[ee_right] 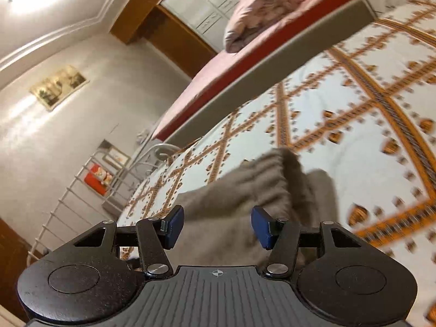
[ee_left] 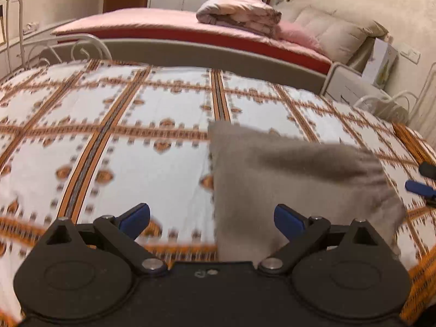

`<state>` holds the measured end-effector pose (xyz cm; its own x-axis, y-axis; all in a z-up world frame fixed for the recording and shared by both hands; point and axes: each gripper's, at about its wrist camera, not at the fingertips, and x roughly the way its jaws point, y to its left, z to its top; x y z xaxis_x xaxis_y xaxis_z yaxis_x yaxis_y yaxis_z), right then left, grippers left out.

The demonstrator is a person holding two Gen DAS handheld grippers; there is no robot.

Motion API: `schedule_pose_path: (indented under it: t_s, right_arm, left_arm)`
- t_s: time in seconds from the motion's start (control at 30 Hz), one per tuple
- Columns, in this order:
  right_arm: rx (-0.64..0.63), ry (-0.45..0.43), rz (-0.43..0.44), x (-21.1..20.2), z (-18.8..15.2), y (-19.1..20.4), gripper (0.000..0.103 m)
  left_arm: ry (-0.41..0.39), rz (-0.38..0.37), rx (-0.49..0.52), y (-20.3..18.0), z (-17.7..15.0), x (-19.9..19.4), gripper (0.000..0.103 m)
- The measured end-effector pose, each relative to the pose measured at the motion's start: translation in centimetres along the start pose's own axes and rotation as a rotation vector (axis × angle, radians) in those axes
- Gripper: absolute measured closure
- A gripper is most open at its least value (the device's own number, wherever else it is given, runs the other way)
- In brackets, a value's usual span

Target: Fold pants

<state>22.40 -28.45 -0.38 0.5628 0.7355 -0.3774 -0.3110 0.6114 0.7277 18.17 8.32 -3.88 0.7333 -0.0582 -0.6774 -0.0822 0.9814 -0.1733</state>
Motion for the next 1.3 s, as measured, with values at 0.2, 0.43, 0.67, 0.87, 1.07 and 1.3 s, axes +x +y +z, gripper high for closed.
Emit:
schedule_pose_path:
  t_s: [0.2,0.43,0.67,0.87,1.07,1.3]
  right_arm:
    - [-0.016,0.084,-0.037,5.0,0.6,-0.3,0.048]
    - [0.062,0.162,-0.081,7.4,1.1,-4.2,0.055]
    - [0.028,0.090,-0.066,4.3,1.1,-2.6,0.042]
    - [0.056,0.063,-0.074,1.8,1.1,-3.8,0.031]
    - [0.260,0.126,-0.005,2.1,0.9,-7.4,0.031]
    - [0.296,0.169,-0.048,2.9,1.0,-8.1,0.032]
  left_arm:
    - [0.058,-0.001,-0.027,0.3,2.0,5.6,0.011]
    - [0.131,0.002,0.001,0.2,1.6,8.8,0.006]
    - [0.116,0.025,0.015,-0.3,1.9,7.6,0.007]
    - [0.103,0.028,0.025,0.2,1.9,6.1,0.007]
    - [0.109,0.028,-0.015,1.2,1.9,5.9,0.007]
    - [0.110,0.016,-0.020,1.3,1.9,5.8,0.007]
